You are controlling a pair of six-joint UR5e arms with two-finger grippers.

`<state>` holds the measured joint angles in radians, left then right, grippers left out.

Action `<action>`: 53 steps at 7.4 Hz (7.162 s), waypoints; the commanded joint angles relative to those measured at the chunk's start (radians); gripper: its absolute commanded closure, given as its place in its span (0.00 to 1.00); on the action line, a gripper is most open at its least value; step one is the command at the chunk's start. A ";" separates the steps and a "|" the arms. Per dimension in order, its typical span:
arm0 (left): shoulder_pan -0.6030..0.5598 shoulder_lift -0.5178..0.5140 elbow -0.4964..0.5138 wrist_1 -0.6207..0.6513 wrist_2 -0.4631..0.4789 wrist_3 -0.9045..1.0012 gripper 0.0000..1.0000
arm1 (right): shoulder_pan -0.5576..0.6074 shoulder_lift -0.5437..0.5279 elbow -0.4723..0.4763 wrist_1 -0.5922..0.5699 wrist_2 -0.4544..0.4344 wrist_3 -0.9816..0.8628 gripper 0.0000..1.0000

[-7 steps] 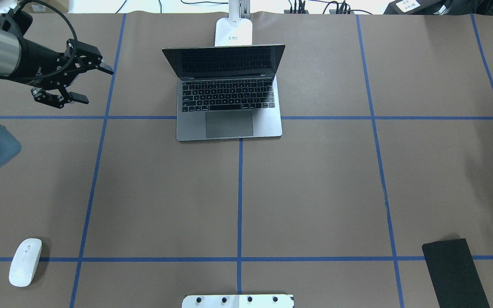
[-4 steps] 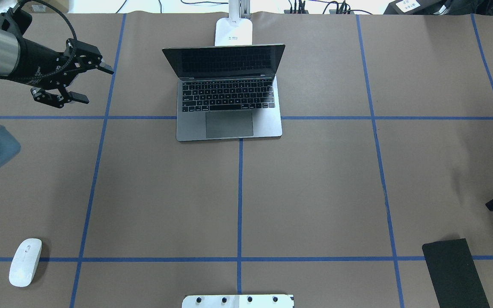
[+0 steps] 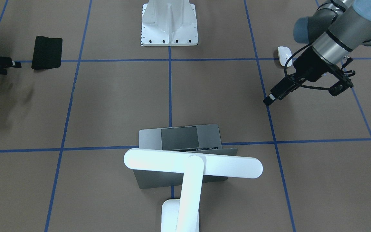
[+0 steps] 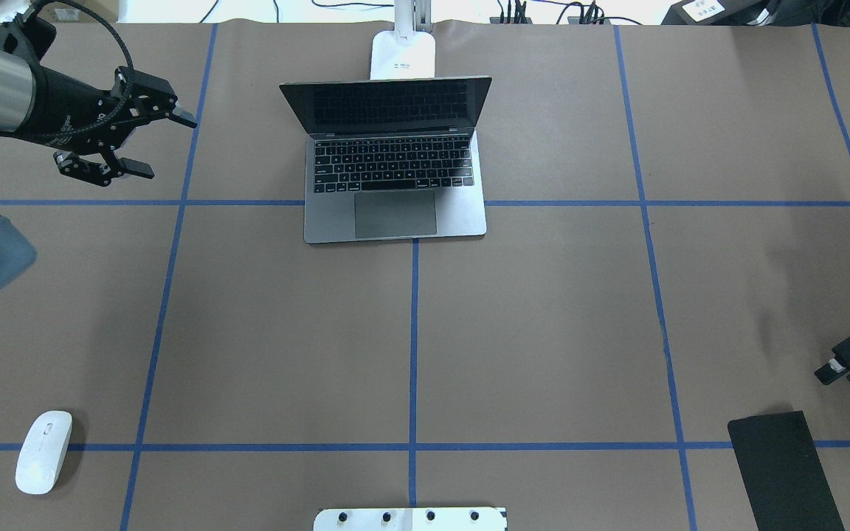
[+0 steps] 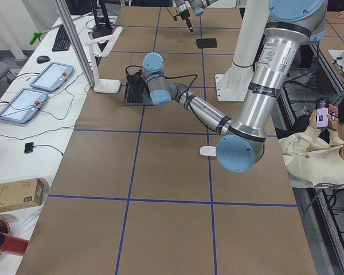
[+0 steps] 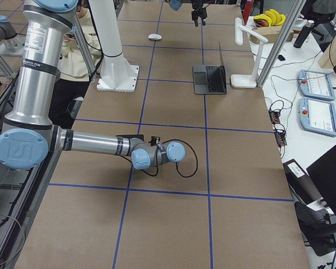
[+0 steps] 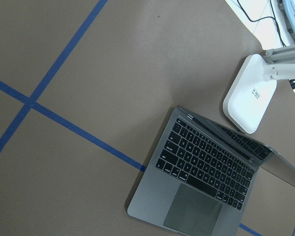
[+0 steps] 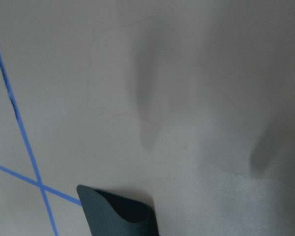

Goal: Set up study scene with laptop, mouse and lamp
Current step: 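Lower the right gripper and grasp the black mouse pad's edge, then carry the mouse pad with the right gripper toward the laptop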

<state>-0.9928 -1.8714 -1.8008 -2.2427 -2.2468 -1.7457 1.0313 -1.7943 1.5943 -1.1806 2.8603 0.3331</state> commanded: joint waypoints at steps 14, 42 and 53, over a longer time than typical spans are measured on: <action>-0.001 0.003 -0.028 0.000 -0.005 -0.002 0.00 | -0.263 -0.045 0.070 0.222 -0.142 0.328 0.01; -0.083 0.152 0.112 0.018 -0.054 0.474 0.00 | -0.112 0.742 0.217 -0.547 -0.645 0.572 1.00; -0.083 0.176 0.101 0.015 -0.054 0.489 0.00 | -0.002 1.061 0.072 -0.784 -0.677 0.502 1.00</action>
<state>-1.0752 -1.6949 -1.6992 -2.2273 -2.3010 -1.2563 1.0267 -0.7295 1.6657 -1.9552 2.1851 0.8616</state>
